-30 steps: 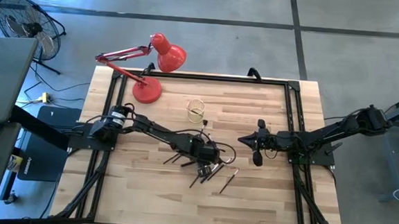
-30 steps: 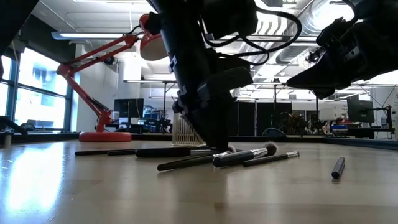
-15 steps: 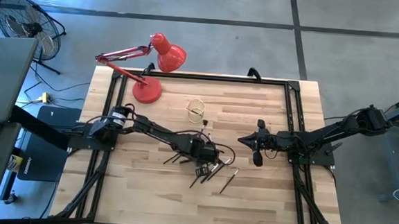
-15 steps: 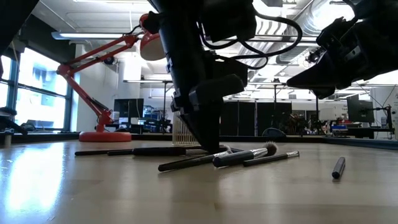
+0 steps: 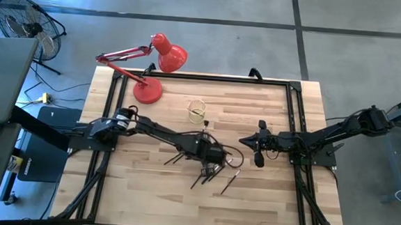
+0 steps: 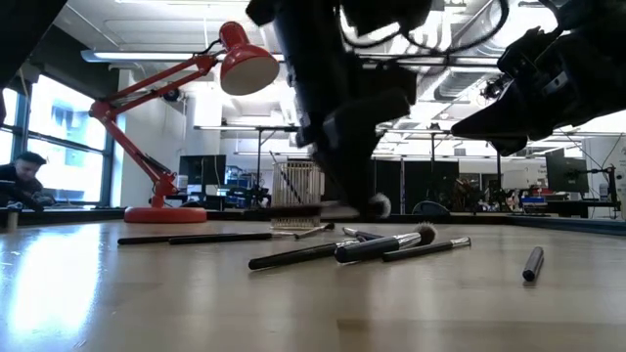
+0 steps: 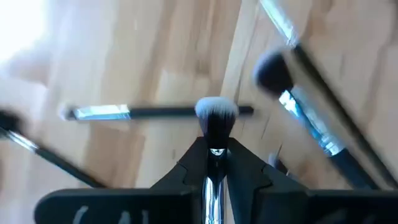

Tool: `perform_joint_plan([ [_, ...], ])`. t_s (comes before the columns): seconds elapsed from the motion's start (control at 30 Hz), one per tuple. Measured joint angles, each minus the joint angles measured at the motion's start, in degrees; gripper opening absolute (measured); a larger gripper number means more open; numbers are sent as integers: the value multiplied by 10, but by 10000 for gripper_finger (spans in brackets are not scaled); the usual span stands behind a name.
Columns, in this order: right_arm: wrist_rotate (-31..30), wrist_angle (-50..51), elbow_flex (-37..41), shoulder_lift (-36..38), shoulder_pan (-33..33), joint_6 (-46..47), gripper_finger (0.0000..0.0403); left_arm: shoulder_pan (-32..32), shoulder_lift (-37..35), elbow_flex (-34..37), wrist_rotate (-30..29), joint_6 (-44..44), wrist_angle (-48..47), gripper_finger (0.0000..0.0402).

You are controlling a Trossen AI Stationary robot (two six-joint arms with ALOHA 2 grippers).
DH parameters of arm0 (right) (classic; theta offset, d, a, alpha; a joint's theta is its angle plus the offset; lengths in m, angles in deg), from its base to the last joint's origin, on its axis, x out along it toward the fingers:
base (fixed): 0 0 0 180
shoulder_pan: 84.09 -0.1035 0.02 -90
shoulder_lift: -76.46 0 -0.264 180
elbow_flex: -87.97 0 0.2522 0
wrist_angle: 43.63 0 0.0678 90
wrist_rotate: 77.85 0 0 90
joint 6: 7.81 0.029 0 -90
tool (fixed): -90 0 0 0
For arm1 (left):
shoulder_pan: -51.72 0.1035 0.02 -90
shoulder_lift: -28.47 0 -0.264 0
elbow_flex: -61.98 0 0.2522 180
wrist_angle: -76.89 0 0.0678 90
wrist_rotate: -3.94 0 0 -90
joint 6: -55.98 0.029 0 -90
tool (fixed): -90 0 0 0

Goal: Put items in baskets/containers
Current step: Put the black powder brush into the gold pen holder

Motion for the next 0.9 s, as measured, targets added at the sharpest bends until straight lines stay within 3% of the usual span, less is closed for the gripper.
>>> perform_joint_plan([
  [0.2, 3, 5, 0, 0, 0, 0, 2, 0, -34, -6, -42, 26, 6, 29],
  [0.3, 6, 6, 0, 0, 0, 0, 3, 0, -69, 21, -80, 24, -7, 29],
  [0.47, 10, 12, 0, 0, 0, 0, 2, 0, -176, 119, -131, 7, 69, 29],
  [0.63, 11, 12, 0, 0, 0, 5, 4, 0, -304, 310, -168, -1, 267, 29],
  [0.77, 10, 12, 0, 0, 0, 13, 2, 8, -388, 485, -191, 26, 550, 29],
  [0.9, 10, 12, 0, 0, 0, 13, 2, 29, -409, 638, -186, 108, 925, 29],
])
